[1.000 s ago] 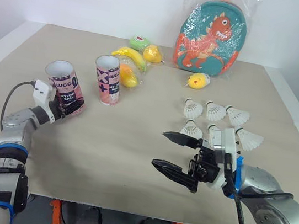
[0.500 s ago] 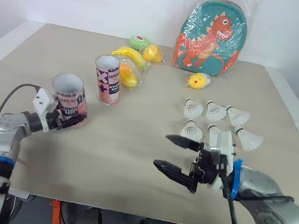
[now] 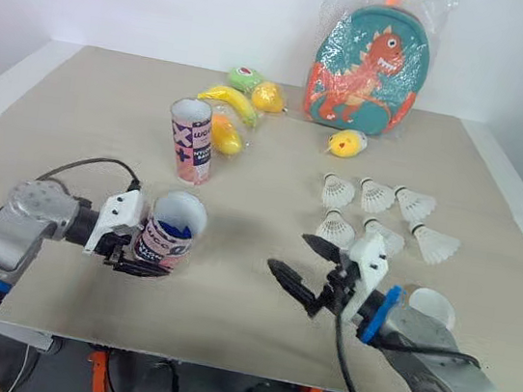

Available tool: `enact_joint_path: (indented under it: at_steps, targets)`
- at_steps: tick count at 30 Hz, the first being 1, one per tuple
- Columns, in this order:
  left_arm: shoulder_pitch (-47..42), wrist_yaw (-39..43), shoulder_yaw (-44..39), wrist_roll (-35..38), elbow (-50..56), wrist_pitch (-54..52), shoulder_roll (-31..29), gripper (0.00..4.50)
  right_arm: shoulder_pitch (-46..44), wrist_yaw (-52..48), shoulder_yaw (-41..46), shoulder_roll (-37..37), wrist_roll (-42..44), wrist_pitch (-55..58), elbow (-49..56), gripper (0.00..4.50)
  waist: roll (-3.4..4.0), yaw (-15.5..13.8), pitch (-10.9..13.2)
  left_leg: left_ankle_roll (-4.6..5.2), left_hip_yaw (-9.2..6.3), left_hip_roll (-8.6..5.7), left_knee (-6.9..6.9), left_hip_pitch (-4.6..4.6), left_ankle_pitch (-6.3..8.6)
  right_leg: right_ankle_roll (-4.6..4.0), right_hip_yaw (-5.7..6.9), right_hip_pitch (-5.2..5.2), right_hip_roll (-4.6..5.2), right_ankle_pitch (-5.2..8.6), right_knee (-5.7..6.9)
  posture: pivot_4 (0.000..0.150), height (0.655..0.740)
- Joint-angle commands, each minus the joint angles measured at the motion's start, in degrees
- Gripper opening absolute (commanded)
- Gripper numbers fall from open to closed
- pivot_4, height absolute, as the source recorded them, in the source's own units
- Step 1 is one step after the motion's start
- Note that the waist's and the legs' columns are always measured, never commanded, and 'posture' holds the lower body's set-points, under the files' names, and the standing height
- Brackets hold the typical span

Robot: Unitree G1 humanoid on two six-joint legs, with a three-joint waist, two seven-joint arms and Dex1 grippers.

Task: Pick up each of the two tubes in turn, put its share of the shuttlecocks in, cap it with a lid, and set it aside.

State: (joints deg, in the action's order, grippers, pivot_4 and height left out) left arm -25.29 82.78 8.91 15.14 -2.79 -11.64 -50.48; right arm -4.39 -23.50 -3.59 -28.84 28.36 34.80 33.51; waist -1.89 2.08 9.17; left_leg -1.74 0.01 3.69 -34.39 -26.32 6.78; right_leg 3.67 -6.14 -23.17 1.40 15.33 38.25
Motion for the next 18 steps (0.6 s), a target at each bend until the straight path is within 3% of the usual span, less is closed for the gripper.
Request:
enact_joint_path:
  at_steps: [1, 13, 18]
  targets:
    - [-1.40, 3.68, 4.33, -2.82, -1.40, -0.55, -0.61, 3.42, -2.40, 2.52, -0.11, 0.95, -4.50, -0.81, -4.13, 4.50, 0.14, 0.00, -0.09, 0.03, 0.04, -0.02, 0.01, -0.01, 0.02, 0.01, -0.04, 0.05, 0.01, 0.01, 0.00, 0.150, 0.7302]
    - [-5.50, 7.31, 6.93, -4.18, -3.47, -0.20, 1.15, 3.42, -4.87, 1.69, 0.67, 1.70, -9.01, -1.64, -11.29, 4.50, 0.31, -0.01, -0.18, 0.14, 0.01, 0.00, 0.07, -0.06, 0.09, 0.31, -0.02, 0.13, -0.10, 0.32, 0.08, 0.150, 0.7302]
    - [-5.83, 7.83, 7.96, -5.21, -2.72, -1.59, 0.74, 3.42, -9.95, 4.14, -1.57, 3.09, -13.88, -0.19, -17.36, 4.50, 0.34, 0.08, -0.18, 0.14, 0.01, 0.00, -0.02, -0.05, 0.08, 0.41, -0.04, 0.14, -0.09, 0.28, 0.08, 0.150, 0.7302]
